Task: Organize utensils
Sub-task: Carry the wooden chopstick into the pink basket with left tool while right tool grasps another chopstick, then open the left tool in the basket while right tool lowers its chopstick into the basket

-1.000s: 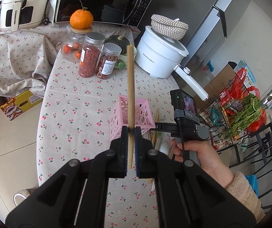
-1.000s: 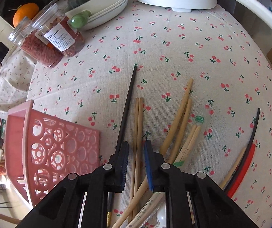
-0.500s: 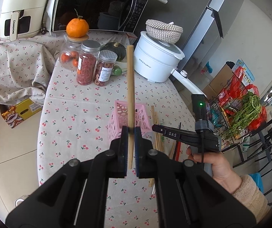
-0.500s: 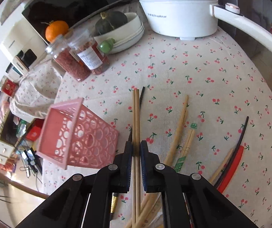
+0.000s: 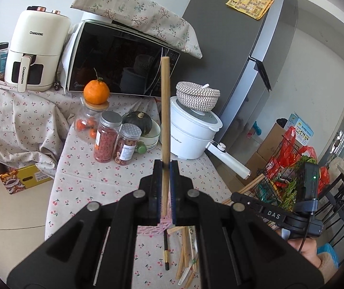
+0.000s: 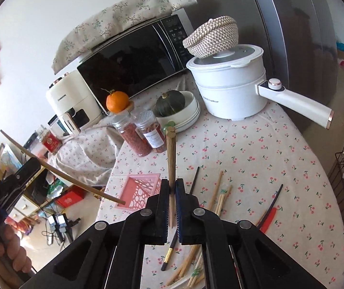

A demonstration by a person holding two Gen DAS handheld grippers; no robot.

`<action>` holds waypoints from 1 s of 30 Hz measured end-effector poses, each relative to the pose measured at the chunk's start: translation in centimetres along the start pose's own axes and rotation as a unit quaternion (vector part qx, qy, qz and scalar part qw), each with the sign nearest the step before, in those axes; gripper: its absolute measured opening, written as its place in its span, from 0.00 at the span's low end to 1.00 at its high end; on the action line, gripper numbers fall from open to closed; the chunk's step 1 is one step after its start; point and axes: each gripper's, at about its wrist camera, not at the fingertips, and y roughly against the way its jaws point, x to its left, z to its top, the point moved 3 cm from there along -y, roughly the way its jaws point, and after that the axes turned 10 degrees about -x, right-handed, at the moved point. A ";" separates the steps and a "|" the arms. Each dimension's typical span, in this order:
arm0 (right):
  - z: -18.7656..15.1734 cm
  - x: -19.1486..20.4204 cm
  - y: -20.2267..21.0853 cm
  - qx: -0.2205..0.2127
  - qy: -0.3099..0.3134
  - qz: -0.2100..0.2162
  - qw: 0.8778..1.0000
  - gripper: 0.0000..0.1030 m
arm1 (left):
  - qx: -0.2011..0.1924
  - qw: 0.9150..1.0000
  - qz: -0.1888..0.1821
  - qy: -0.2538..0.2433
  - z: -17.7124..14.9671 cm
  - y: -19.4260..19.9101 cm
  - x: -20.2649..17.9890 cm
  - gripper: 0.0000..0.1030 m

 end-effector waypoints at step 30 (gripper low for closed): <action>3.2 5.1 0.2 -0.046 0.011 0.042 0.998 0.05 | 0.087 0.993 0.075 0.011 -3.4 -7.8 2.5 0.61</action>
